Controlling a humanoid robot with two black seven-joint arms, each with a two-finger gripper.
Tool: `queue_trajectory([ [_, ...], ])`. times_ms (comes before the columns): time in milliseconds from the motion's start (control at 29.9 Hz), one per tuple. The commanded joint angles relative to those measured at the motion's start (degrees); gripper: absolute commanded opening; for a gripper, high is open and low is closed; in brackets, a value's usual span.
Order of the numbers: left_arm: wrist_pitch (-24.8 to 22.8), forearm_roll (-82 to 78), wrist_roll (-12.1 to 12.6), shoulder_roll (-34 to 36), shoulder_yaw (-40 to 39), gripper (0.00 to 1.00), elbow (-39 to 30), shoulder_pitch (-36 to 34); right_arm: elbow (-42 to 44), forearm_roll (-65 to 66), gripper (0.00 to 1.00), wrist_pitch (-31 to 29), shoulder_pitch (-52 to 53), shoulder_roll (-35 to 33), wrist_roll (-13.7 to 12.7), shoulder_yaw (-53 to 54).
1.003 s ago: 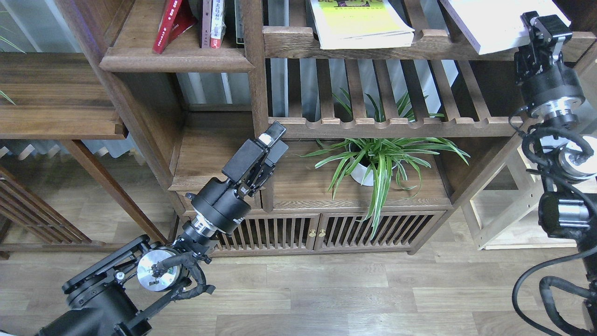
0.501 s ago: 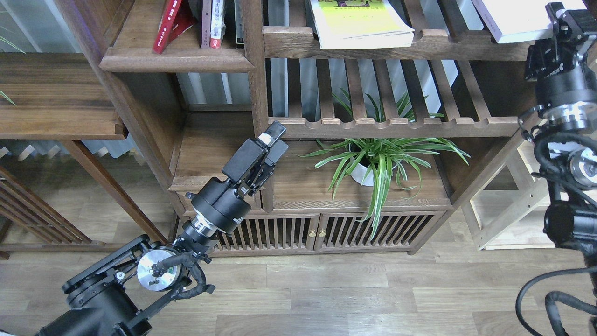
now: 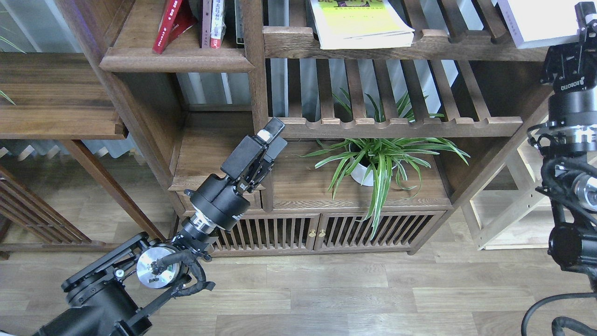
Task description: Organize books on shelf
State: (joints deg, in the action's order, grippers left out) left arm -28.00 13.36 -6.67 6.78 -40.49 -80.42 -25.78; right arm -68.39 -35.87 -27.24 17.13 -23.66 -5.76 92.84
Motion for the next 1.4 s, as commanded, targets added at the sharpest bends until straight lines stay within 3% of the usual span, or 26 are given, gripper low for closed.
queue_trajectory([
  [0, 0.0, 0.0, 0.0, 0.1, -0.1, 0.97, 0.0, -0.1, -1.0, 0.0, 0.00, -0.8, -3.8, -0.1, 0.0, 0.0],
  [401, 0.0, -0.1, 0.0, -0.3, 0.0, 0.98, 1.0, 0.1, -2.6, 0.0, 0.00, -0.8, -9.5, 0.8, 0.4, 0.1],
  [602, 0.0, -1.0, 0.0, -1.3, 0.1, 0.98, 1.1, -0.5, -4.6, 0.0, 0.00, -0.8, -10.0, 0.7, 3.6, 0.0],
  [1370, 0.0, -2.8, 0.1, -2.1, 0.9, 0.98, 1.3, -0.5, -6.7, 0.1, 0.00, -0.8, -24.0, -1.0, 3.8, 3.2],
])
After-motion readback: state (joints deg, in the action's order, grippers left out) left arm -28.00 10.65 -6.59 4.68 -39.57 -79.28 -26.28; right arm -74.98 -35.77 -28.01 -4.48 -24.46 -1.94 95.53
